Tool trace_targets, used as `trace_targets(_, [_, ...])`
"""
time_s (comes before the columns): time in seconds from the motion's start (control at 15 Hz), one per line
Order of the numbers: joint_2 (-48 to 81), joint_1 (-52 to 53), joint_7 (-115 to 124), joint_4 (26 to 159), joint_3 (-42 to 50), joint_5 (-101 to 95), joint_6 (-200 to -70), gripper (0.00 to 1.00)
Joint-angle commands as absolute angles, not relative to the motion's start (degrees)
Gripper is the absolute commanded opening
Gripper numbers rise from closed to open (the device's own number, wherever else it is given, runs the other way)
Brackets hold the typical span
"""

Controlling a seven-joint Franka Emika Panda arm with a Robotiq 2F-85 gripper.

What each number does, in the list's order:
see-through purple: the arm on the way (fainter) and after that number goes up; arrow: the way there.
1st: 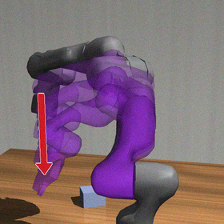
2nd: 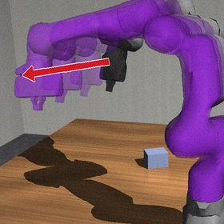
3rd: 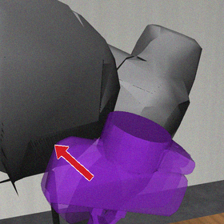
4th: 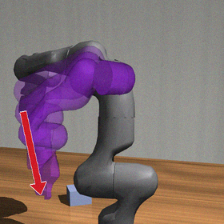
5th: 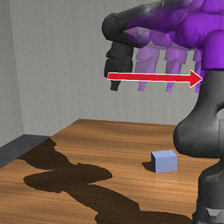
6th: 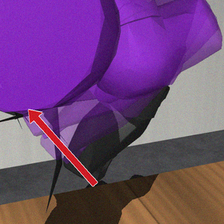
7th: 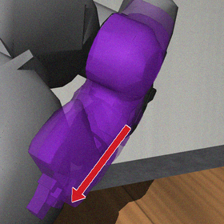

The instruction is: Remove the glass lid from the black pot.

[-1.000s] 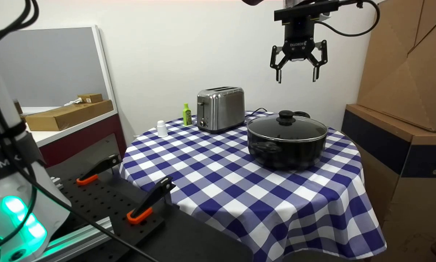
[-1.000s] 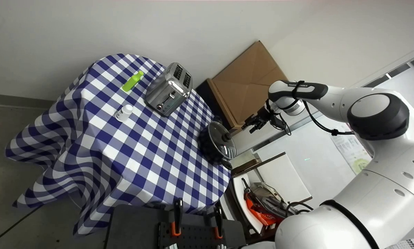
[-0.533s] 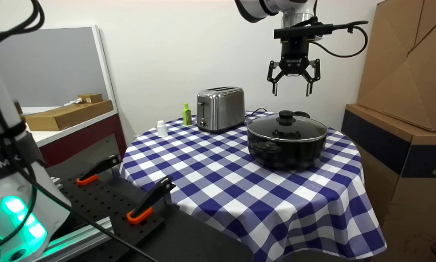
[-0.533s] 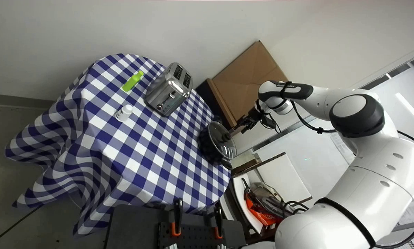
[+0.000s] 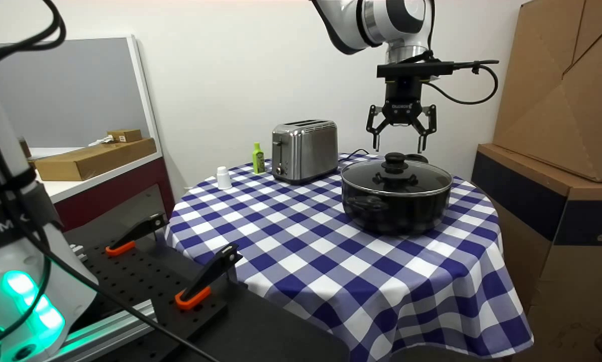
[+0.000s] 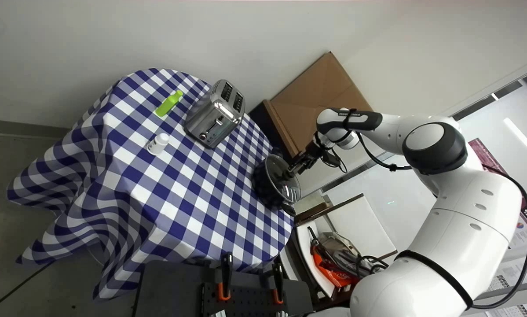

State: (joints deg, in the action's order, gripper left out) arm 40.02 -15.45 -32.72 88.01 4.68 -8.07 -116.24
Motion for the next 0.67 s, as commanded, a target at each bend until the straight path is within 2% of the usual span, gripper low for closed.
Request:
trace_targets(0.0, [42.1,-15.4,-32.9,85.1,4.5,-9.4,-114.8,1.0])
trace_targets(0.07, [42.4,-15.4,-33.0,85.1,4.5,-9.6,-114.9,1.0])
trace_targets(0.13, [42.5,-15.3,-32.9,85.1,4.5,-9.8,-115.0,0.92])
trace_targets(0.2, [42.7,-15.3,-33.0,85.1,4.5,-10.0,-115.1,0.72])
trace_targets(0.6, [42.3,-15.1,-33.3,85.6,4.0,-10.5,-115.1,0.28])
